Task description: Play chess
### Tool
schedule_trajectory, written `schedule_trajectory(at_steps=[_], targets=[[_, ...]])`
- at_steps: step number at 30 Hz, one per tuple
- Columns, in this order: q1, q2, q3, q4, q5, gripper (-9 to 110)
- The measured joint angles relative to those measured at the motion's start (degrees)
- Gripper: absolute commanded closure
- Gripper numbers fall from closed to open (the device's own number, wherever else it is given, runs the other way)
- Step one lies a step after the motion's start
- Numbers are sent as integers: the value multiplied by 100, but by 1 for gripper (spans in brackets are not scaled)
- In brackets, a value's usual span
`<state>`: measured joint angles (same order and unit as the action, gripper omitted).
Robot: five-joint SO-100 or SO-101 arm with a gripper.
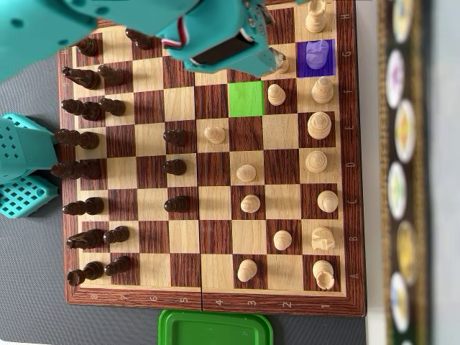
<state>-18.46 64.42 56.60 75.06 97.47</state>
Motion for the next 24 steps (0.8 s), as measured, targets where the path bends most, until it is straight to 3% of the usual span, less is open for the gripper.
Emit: schedule_trajectory(at_steps=[24], targets=[[114,-1283,-1336,0,0,85]])
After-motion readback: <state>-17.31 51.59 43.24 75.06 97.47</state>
